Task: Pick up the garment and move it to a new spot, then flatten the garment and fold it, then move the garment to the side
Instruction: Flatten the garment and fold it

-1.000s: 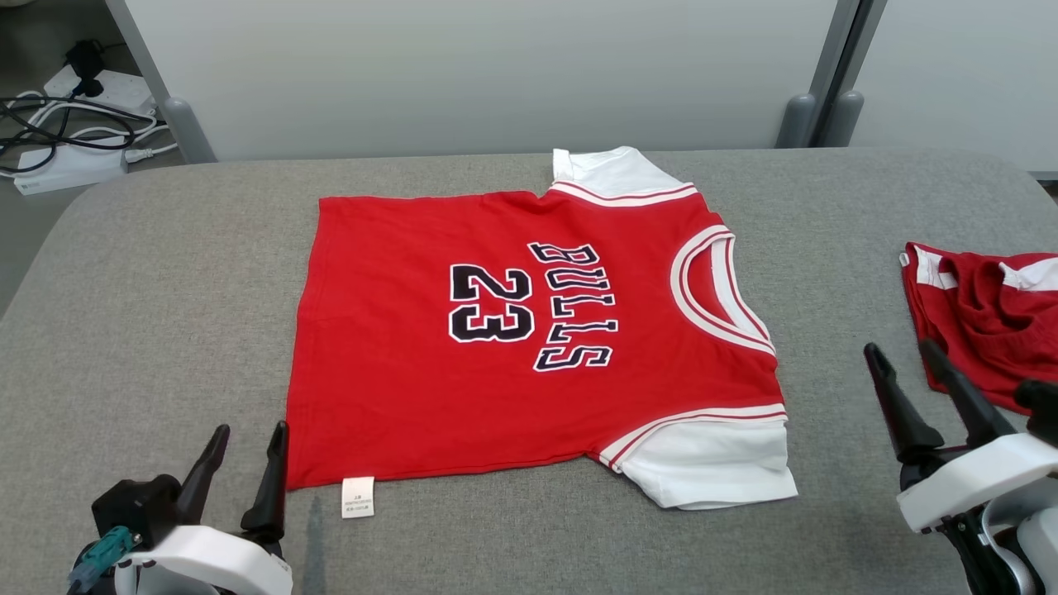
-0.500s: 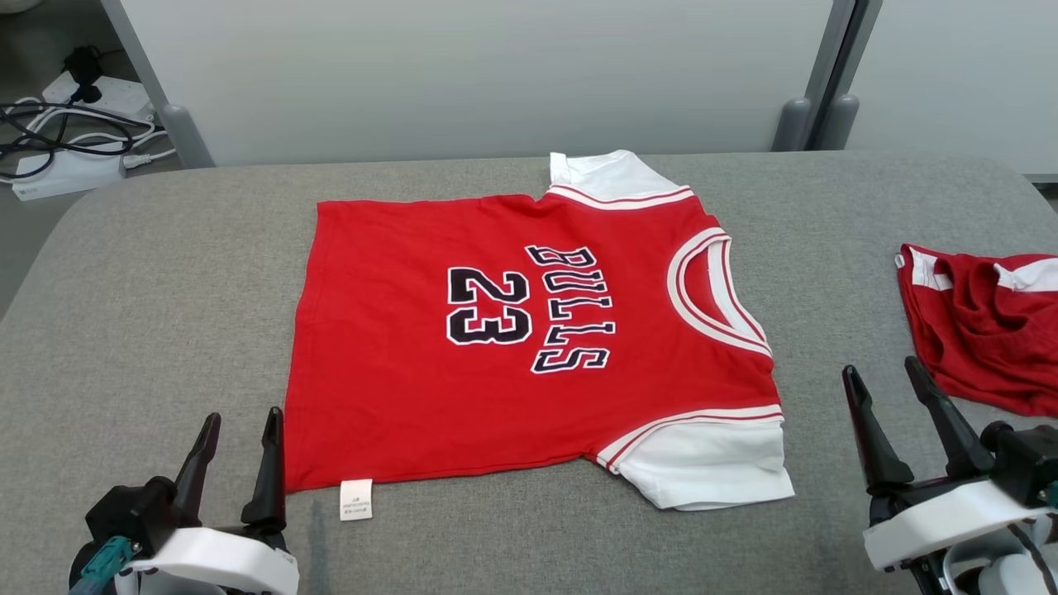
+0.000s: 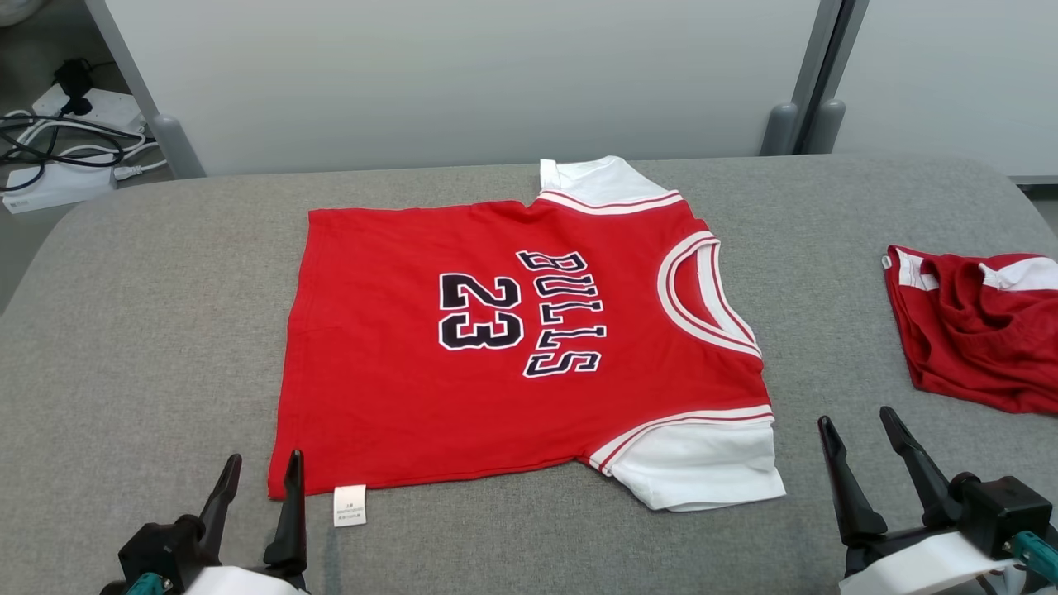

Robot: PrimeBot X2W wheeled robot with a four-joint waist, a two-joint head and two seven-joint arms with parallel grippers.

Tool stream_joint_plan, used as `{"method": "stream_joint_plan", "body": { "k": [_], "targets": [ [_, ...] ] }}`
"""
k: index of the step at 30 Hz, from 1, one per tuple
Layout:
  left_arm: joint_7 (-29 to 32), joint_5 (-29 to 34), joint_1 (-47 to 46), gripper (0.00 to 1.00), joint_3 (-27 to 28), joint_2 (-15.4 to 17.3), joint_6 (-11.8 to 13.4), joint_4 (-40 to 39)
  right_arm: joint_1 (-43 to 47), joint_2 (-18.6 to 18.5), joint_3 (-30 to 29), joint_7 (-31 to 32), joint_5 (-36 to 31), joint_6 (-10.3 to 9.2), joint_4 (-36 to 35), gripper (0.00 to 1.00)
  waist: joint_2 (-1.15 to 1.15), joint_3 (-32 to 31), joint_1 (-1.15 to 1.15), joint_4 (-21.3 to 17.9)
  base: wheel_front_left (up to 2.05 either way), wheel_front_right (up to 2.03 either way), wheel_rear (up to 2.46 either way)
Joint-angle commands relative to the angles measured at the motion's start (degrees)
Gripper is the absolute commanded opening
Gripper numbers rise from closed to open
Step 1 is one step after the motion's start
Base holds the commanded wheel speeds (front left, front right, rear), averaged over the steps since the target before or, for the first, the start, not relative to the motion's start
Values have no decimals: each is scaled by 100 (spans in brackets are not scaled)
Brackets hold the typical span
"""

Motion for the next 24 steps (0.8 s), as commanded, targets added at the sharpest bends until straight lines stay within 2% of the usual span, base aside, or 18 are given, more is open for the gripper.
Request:
{"method": "stream_joint_plan", "body": {
  "k": [1,17,24],
  "targets": [
    [-59,52,-67,100,162,47,-37,-117,-60,-50,108,-77,-40,24,-158,100,0,13,0,-7,0,0,0],
    [-59,93,-77,100,129,8,-41,-7,-120,-100,205,-77,-25,24,-33,100,0,78,0,-15,0,0,0],
    [-59,21,-93,100,23,7,-42,229,-151,-133,439,-78,148,24,430,100,0,189,0,-16,0,0,0]
  ]
}}
